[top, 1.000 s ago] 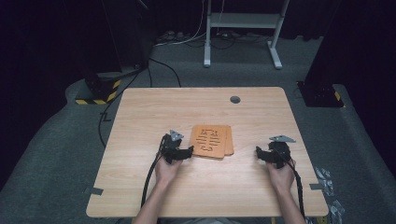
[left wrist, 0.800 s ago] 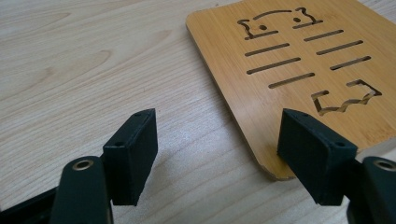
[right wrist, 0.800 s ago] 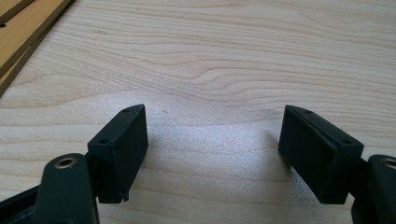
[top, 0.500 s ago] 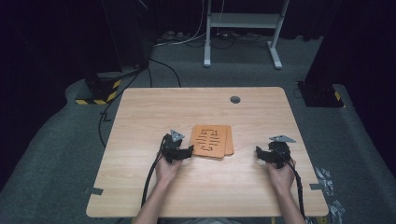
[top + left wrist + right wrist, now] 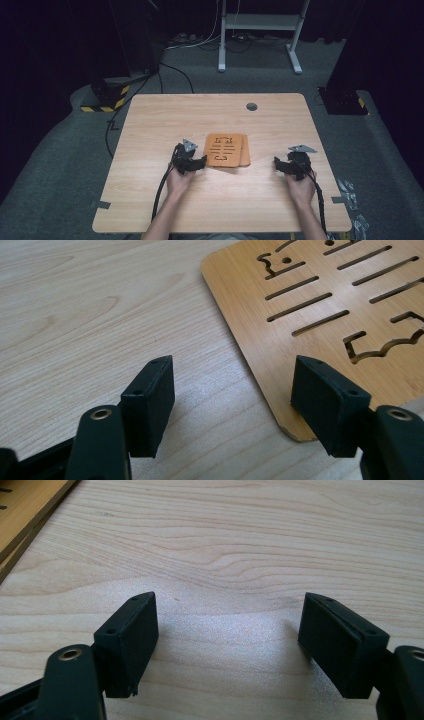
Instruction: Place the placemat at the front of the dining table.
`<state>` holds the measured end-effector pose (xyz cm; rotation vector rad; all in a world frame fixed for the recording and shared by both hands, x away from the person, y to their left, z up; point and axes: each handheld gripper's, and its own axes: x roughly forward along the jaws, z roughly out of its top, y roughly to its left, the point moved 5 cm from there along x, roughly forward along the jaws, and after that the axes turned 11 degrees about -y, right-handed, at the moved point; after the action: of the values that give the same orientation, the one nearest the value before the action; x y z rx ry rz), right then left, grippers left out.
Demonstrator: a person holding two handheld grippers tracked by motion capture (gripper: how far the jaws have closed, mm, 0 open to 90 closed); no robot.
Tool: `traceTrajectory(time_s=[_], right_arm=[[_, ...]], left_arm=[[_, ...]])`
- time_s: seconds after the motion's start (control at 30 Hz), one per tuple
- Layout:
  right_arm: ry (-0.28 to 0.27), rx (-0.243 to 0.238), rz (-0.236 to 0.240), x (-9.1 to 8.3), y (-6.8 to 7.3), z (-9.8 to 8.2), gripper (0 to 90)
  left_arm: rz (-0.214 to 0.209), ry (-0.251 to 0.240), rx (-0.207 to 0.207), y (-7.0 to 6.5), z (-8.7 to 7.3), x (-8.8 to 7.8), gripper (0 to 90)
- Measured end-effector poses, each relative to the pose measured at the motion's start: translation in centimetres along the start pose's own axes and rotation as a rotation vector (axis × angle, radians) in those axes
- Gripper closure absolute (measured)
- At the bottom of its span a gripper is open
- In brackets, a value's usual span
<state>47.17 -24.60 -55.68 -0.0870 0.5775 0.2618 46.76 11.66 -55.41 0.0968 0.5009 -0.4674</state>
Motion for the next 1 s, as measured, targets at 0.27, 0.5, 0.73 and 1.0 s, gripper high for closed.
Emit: traceTrajectory(time_s=[0.27,0.5,0.73,1.0], right_arm=[[0.001,0.002,0.0,0.0,0.02,0.01,24.0],[-0.017,-0.001,-0.013,0.32,0.16,0.11,23.0],[-0.008,-0.004,-0.004,0.38,0.11,0.1,18.8],[-0.006,0.009,0.032,0.41,0.19,0.38,22.7]], left_arm=[[-0.006,-0.014,-0.004,0.13,-0.09,0.06,33.9],[-0.005,-0.026,-0.01,0.13,-0.19,0.07,33.8],[-0.006,-0.019,-0.012,0.22,-0.2,0.06,33.8],[-0.011,-0.018,-0.045,0.24,-0.24,0.11,33.8]])
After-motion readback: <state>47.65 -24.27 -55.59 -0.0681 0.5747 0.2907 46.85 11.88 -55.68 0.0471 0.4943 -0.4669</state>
